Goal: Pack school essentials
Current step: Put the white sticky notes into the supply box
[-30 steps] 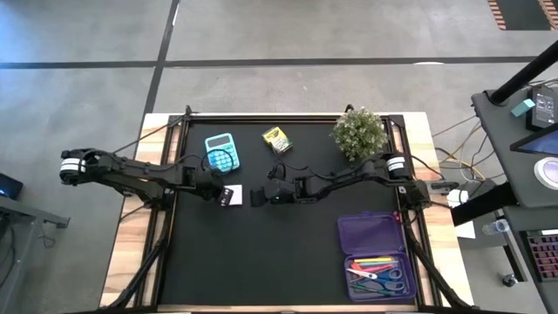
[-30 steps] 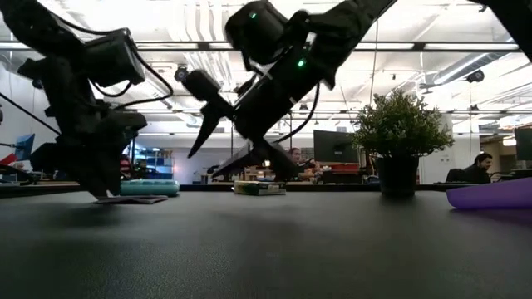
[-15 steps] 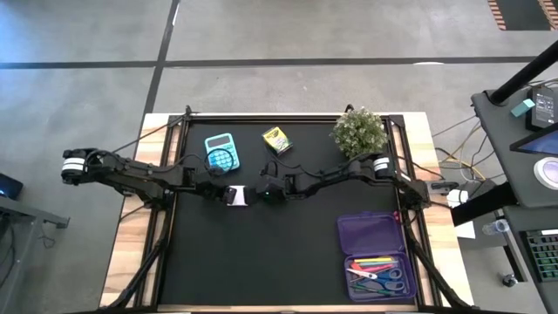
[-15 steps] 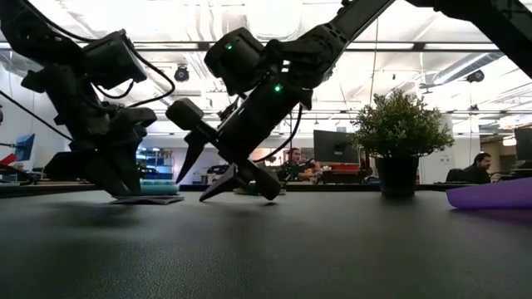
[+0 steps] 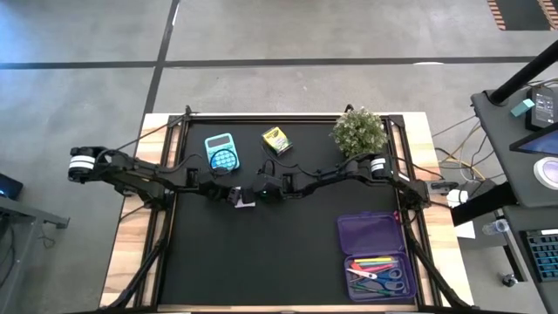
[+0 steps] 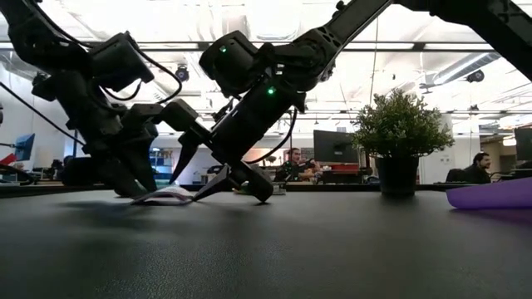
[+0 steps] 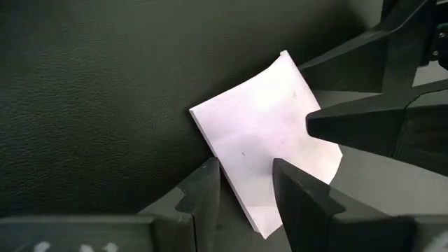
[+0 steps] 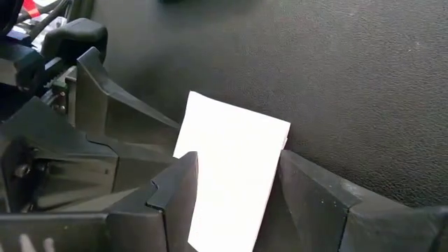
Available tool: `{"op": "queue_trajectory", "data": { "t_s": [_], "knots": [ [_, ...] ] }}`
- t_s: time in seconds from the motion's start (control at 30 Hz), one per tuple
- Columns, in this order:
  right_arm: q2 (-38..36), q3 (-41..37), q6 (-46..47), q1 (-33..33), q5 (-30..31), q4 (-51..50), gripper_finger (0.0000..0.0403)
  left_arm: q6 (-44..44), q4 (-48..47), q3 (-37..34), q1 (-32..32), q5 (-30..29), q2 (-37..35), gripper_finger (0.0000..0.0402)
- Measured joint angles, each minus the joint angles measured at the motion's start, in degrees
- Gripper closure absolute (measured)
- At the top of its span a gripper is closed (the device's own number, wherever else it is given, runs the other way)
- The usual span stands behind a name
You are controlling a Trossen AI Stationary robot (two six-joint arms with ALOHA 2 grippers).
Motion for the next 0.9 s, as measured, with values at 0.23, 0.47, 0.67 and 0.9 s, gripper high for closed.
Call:
{"op": "queue_trajectory", "data": {
  "t_s": [0.23,0.47,0.67,0.9],
  "knots": [
    [0.20,-0.13,-1.03,0.00,-0.45,1.41,0.0211,0.66,1.63,-0.17,0.00,0.25,0.35,0.0283],
    [0.25,-0.26,-1.96,0.02,-1.00,2.16,0.0211,3.07,3.32,-0.15,0.00,1.01,-0.03,0.0283],
    [0.25,-0.31,-2.57,-0.02,-2.39,2.94,0.0211,3.52,3.79,-0.15,0.00,1.09,-0.03,0.0283],
    [0.29,-0.33,-3.65,-0.02,-1.96,3.89,0.0211,3.60,3.89,-0.15,-0.04,1.11,-0.20,0.0283]
  ]
}}
